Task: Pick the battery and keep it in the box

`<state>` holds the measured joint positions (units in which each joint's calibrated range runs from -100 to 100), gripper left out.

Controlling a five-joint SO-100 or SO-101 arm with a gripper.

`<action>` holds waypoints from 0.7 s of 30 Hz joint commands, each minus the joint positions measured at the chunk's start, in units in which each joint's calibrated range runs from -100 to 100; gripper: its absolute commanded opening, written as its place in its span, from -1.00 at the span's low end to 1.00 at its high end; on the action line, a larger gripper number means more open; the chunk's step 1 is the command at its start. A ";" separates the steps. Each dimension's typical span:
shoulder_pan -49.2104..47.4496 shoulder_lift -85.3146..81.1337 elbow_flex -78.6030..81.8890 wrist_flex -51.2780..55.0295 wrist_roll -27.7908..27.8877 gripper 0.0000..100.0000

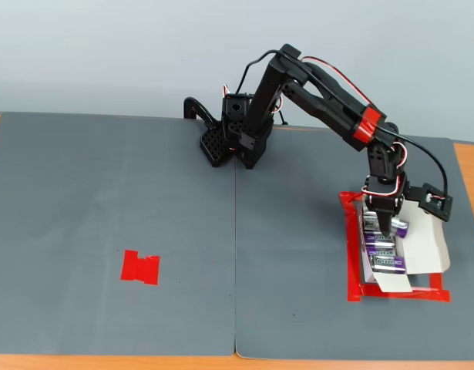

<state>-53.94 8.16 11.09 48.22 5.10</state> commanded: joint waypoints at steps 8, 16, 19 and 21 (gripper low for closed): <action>1.54 -2.86 -2.09 0.04 -0.18 -0.66; 5.57 -15.66 -2.00 0.13 -0.13 -0.96; 9.15 -22.02 0.26 0.13 -0.13 -0.96; 11.91 -26.68 2.34 0.13 -0.13 -0.96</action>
<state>-45.76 -10.28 12.35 48.22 5.10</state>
